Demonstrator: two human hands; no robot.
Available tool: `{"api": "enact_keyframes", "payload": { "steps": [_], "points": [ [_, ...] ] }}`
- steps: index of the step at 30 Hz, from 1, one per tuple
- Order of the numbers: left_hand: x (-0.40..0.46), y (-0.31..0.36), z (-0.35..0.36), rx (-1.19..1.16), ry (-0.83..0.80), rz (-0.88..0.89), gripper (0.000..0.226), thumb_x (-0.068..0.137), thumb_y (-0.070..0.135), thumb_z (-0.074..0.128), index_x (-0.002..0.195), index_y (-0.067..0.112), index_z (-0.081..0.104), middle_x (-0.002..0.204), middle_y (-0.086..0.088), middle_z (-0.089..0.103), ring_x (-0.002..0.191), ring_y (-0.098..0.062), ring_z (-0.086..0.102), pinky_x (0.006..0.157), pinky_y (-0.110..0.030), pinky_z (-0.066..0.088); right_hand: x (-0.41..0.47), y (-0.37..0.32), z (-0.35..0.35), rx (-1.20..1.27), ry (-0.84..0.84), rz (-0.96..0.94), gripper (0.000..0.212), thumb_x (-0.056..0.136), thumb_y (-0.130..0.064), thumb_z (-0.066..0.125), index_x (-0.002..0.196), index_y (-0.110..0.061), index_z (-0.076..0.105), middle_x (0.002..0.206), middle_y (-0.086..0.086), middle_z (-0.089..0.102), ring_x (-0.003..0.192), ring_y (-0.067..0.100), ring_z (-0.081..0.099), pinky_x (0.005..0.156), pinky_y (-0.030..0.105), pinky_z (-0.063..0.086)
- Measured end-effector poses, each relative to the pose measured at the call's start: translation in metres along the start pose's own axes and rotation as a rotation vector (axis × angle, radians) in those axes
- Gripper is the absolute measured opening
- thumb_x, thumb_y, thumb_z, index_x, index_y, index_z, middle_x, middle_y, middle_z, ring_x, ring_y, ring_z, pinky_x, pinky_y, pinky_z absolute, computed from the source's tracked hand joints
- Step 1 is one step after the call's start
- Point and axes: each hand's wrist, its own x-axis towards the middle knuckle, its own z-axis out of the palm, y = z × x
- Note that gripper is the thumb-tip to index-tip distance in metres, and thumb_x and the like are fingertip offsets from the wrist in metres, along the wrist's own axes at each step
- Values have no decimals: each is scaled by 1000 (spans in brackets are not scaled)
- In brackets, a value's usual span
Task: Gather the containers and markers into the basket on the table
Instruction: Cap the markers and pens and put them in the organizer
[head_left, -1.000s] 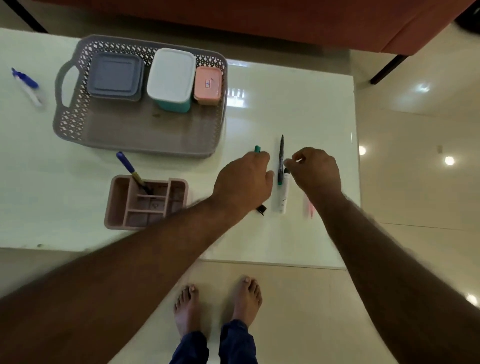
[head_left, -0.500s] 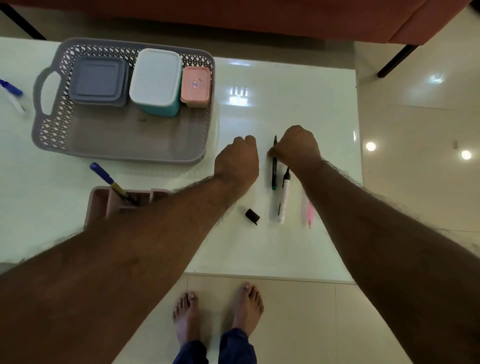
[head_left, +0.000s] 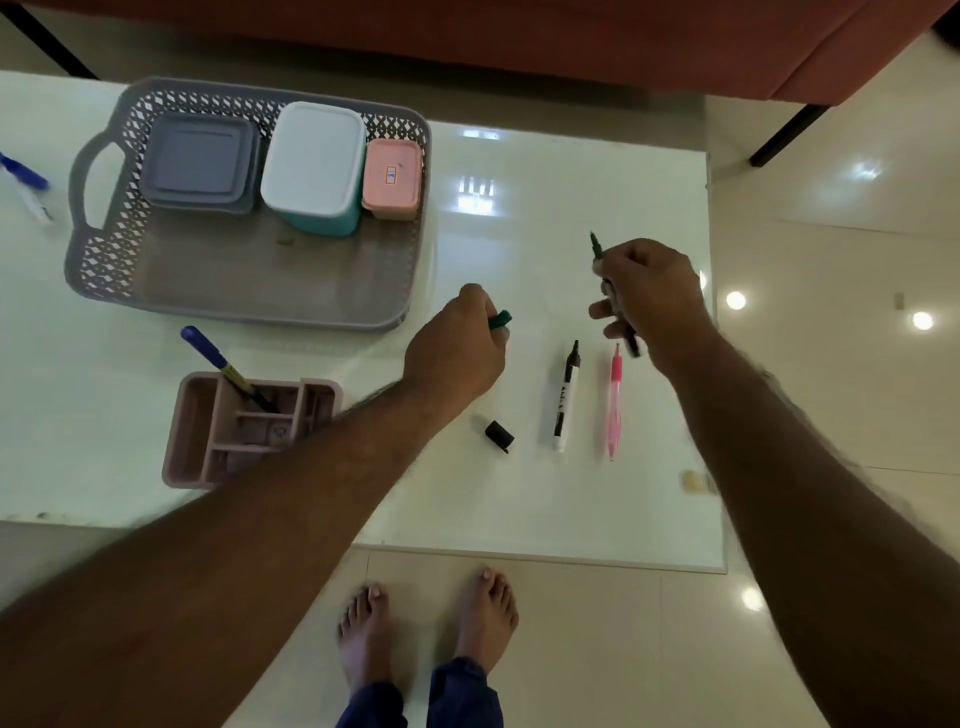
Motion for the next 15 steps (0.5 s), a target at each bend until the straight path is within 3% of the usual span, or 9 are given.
{"api": "enact_keyframes", "payload": {
  "steps": [4,6,9,12,15],
  "points": [
    [-17,1,-25,-261,-15,54,16,95,27,62,104,21,51,90,16,57,81,-10,58,67,-26,45,-25,14,-20,-306,-140,-196,11,94,-28,62,102,-28,70,86,-10,63,66,12,63,60,28,50],
    [-27,-1,-35,-324,-16,49,13,94,24,63,102,24,52,90,20,56,82,-6,59,73,-28,49,-39,14,-20,-420,-155,-296,11,94,-33,62,102,-34,70,87,-15,62,67,2,57,64,24,44],
    [-42,-6,-49,-361,0,33,13,94,23,64,100,26,53,94,20,58,85,-8,62,79,-35,55,-56,4,-14,-405,-175,-359,12,93,-32,64,102,-37,71,84,-16,62,60,-3,54,62,20,38],
    [-53,-12,-66,-360,29,44,14,94,23,63,105,27,54,95,19,59,87,-8,64,81,-33,56,-67,-7,-3,-379,-206,-407,11,91,-35,67,98,-41,72,83,-16,65,63,4,57,62,20,42],
    [-60,-16,-86,-525,22,14,22,96,22,62,115,31,58,100,10,65,84,-12,69,77,-34,60,-78,-20,11,-308,-228,-430,9,91,-35,68,96,-40,73,82,-18,65,59,7,54,62,22,45]
  ]
}}
